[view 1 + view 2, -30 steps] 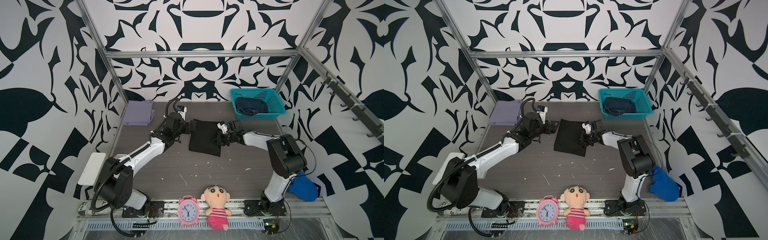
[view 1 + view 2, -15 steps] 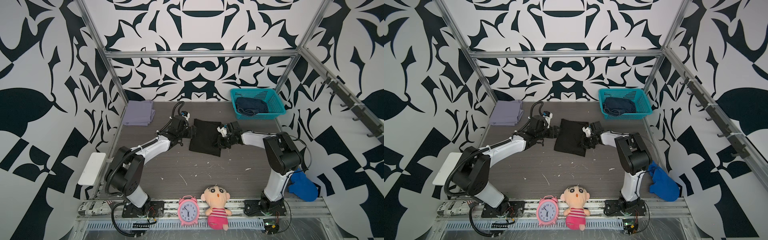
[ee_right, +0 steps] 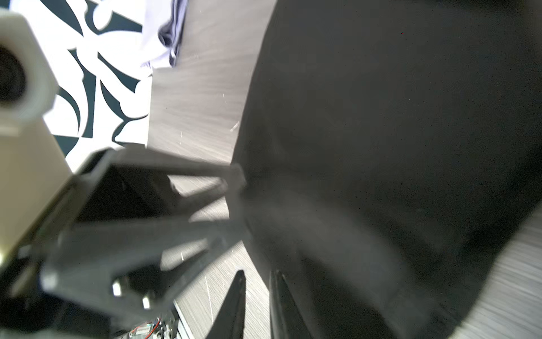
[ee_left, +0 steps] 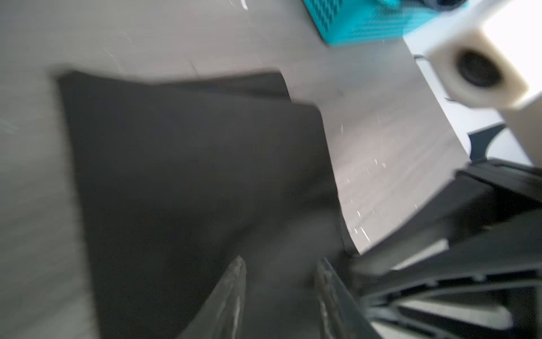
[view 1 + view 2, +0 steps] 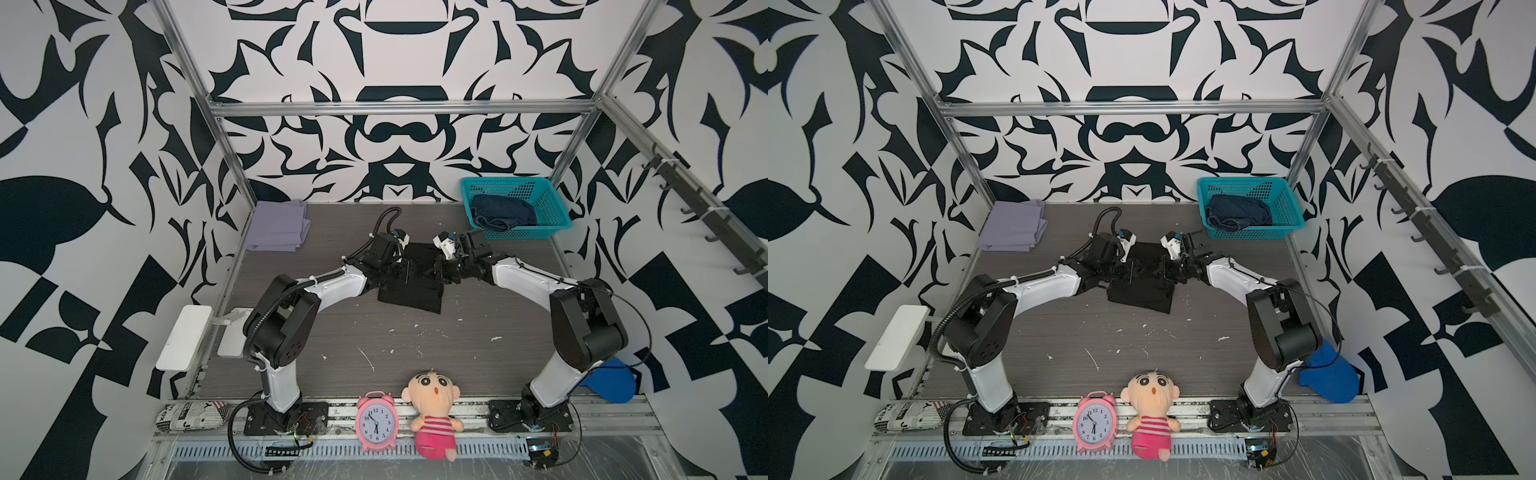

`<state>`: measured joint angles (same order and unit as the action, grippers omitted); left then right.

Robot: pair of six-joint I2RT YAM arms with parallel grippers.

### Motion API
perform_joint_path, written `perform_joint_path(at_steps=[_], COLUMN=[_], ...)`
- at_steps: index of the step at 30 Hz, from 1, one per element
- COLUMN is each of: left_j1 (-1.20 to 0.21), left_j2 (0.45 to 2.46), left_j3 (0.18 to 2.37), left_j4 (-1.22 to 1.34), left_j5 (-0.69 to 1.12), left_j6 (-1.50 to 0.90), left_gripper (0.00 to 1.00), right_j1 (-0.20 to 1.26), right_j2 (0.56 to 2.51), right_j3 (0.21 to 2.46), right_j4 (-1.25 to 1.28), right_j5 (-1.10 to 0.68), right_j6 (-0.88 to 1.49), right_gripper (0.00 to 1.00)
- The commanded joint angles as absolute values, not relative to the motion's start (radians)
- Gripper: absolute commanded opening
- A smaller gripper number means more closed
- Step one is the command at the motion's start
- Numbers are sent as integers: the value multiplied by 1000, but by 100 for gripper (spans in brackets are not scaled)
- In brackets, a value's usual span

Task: Fold and stack skirts
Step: Smooth out the skirt at the center of the table.

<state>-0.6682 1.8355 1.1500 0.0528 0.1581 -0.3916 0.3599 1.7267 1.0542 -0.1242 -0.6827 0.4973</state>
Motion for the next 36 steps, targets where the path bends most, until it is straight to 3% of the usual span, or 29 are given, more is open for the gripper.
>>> perform_joint_path(at_steps=[1,10,23,36], left_j1=[-658,-657,-652,-653], left_j2=[1864,1910,1843,1844], left_j3=[1094,1052,1060,1044], left_j4=[68,61,28,32], left_j5=[167,124,90,86], left_j6=[-441,-461,-433,-446], left_gripper=[31,29,32,32], right_j1=[365,362,335,299], right_j2=[1795,1903,1730,2075], right_j3=[1015,988,1121,1381], right_j4=[-88,-52,-174,-186], right_j5=[-711,-653,-654,-543], right_j6=[512,486,502,526], right_gripper=[20,19,21,20])
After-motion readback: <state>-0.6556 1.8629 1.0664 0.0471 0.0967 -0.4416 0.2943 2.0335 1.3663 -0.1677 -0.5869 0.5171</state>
